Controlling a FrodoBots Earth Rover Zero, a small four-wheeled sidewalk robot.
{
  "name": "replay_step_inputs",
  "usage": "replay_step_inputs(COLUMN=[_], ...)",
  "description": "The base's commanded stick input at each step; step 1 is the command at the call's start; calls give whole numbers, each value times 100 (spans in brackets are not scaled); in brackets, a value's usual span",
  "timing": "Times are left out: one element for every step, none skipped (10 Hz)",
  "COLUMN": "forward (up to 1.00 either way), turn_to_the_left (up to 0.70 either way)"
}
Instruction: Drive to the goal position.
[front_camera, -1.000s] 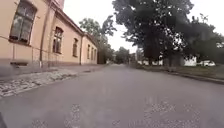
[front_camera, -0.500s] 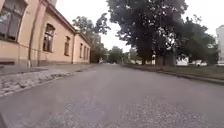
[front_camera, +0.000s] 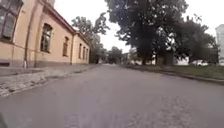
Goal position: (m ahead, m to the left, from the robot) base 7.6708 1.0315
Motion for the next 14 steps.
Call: replay_step_inputs(forward=[70,70,70,70,70,70,70,70,70,70,70,70,70,70], turn_to_the_left=[0,-12,-30,-35,-35,-20,0,0,0,0,0,0,0,0])
